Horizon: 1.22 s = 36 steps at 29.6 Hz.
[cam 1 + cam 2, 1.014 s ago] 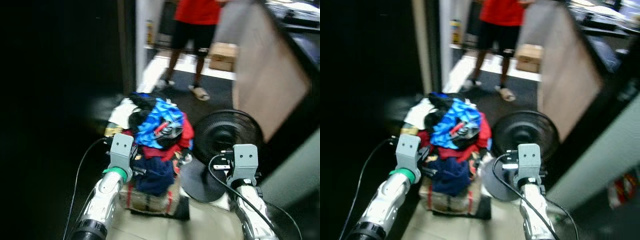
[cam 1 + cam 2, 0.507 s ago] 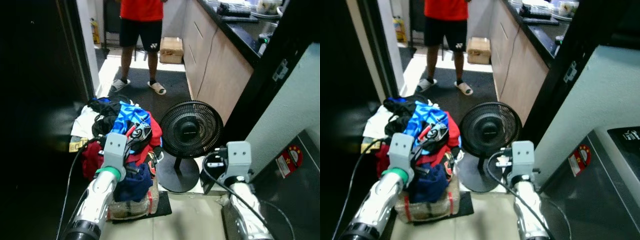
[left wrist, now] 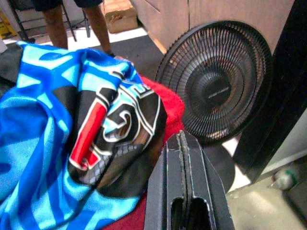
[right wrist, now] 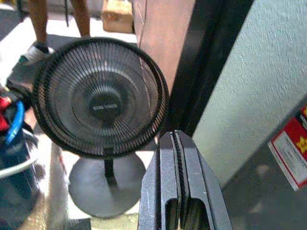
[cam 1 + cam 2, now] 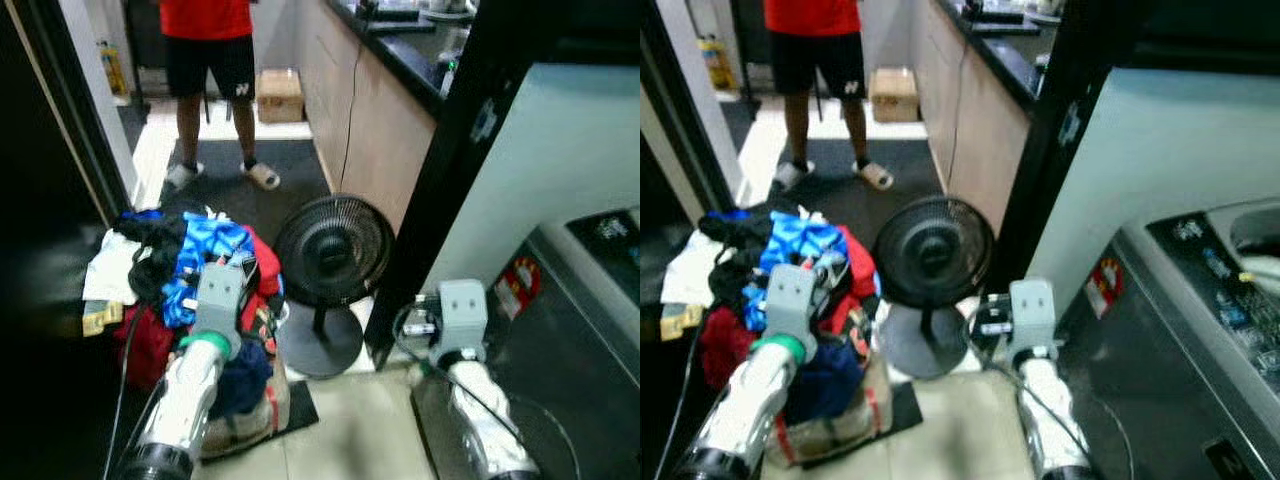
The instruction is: Clothes washing
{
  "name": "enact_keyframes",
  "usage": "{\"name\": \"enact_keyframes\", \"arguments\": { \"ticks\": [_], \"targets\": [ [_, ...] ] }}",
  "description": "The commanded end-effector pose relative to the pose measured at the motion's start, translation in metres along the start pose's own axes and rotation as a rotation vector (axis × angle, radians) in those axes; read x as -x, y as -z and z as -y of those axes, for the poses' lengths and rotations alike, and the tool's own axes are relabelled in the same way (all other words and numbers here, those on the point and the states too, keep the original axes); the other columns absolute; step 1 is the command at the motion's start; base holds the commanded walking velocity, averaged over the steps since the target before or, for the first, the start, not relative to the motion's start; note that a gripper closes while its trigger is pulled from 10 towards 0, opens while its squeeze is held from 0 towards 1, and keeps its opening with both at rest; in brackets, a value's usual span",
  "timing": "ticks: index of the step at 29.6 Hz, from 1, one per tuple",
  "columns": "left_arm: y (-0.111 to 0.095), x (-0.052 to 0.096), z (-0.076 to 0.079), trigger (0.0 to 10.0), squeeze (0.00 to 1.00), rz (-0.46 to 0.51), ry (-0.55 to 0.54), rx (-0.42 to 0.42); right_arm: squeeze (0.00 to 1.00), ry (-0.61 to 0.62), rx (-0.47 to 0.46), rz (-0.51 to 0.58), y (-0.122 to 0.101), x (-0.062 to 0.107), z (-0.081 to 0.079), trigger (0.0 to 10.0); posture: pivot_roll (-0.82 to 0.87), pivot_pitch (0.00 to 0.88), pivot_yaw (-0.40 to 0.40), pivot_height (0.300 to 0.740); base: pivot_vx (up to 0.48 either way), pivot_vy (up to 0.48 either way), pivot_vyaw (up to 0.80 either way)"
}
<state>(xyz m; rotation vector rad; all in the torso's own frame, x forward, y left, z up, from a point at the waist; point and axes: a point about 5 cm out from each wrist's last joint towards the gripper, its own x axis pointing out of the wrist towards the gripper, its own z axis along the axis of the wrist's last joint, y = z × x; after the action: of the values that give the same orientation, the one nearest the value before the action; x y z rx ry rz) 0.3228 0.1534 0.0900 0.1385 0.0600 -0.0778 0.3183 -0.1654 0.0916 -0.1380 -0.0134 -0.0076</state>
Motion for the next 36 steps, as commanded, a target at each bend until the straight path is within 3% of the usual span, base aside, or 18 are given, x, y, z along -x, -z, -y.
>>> {"name": "enact_keyframes", "arguments": {
  "ticks": [1,8,20,36],
  "targets": [
    [0.013,0.005,-0.005,10.0,0.0,-0.043,-0.027,-0.011,0.0,-0.024,0.013,-0.001,0.001,-0.001,-0.006,10.0,-0.02,0.0,-0.004,0.74,0.0,0.0,0.0],
    [0.014,0.01,-0.007,10.0,0.0,-0.045,-0.04,-0.031,0.0,-0.058,0.008,-0.011,0.003,-0.002,-0.021,10.0,0.01,0.0,-0.015,0.74,0.0,0.0,0.12],
    [0.016,0.014,-0.007,10.0,0.0,-0.045,-0.059,-0.022,0.0,-0.07,0.018,-0.021,0.005,-0.003,-0.021,10.0,0.02,0.002,-0.036,0.74,0.0,0.0,0.77],
    [0.019,0.013,-0.006,10.0,0.0,-0.066,-0.039,-0.007,0.0,-0.046,0.009,-0.051,0.016,0.002,-0.02,10.0,0.01,0.001,-0.015,0.74,0.0,0.0,0.0]
  ]
}}
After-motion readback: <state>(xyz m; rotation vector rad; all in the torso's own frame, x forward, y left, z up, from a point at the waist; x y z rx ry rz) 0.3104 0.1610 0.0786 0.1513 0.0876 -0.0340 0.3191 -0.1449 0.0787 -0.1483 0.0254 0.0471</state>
